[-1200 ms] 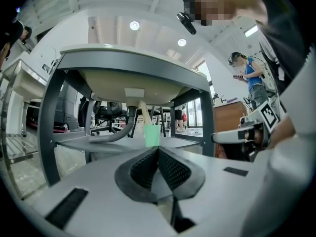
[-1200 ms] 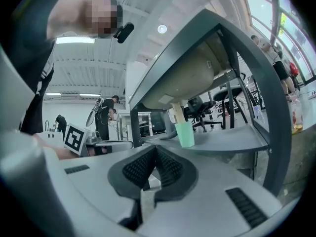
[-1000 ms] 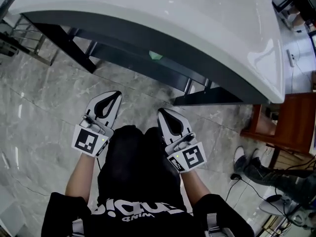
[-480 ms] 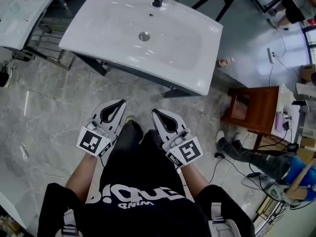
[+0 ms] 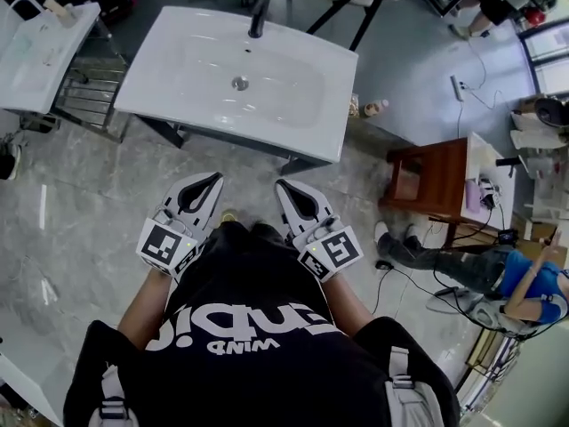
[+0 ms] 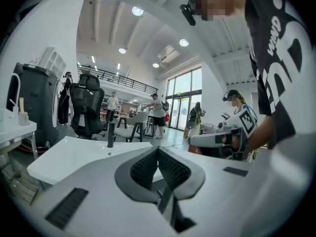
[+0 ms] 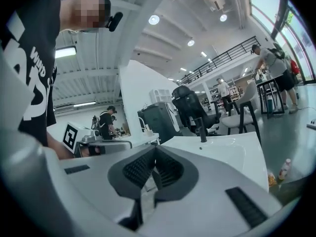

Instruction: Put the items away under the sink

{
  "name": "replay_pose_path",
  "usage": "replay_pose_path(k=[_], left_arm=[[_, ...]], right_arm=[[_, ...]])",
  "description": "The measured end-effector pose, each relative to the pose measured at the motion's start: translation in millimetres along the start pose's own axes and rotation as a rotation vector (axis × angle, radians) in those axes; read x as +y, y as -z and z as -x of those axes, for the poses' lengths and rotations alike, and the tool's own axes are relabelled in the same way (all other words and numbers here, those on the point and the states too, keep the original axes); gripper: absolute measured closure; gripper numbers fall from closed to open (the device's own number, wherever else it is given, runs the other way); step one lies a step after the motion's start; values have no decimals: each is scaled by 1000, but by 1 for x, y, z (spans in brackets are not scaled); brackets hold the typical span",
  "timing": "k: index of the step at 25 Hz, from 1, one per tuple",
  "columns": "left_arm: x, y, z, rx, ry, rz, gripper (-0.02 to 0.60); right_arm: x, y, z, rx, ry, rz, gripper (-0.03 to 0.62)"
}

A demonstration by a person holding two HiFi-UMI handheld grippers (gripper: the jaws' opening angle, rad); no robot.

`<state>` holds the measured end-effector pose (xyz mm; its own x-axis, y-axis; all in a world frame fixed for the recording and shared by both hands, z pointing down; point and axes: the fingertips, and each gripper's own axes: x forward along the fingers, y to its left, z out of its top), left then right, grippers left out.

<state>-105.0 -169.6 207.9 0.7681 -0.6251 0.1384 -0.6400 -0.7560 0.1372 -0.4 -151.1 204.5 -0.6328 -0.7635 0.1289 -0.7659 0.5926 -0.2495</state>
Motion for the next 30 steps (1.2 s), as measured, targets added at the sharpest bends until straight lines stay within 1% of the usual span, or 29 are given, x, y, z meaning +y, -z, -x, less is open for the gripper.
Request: replay_pose_path(k=[2,6,8,14,20,22,30], left_arm=[[-3,-9,-7,-9,16,-10,561],[-12,-23,-17,-22,29,-11,561],[-11,-29,-20,-25,25,-4,561],[-9,-45,-26,-48,16,-29,561],[-8,-62,-26,-81,6,-78,561],[-6,-67,-28,-94,-3,-91,561],[3,-76,-29,-123,-41,-87,561]], right_arm=[[-6,-4,-2,-12,4,-12,576],[-16,-15,0,-26,-13,6,576],[-19,-21,-1,-32,-24,15,576],[-24,-33,-7,-61,-44,36,576],[-25,-45,-12,-96,-34,109,576],[-29,-48,-11,-106,-30,116,576],[-37,-59,-8,-122,-20,128,576]])
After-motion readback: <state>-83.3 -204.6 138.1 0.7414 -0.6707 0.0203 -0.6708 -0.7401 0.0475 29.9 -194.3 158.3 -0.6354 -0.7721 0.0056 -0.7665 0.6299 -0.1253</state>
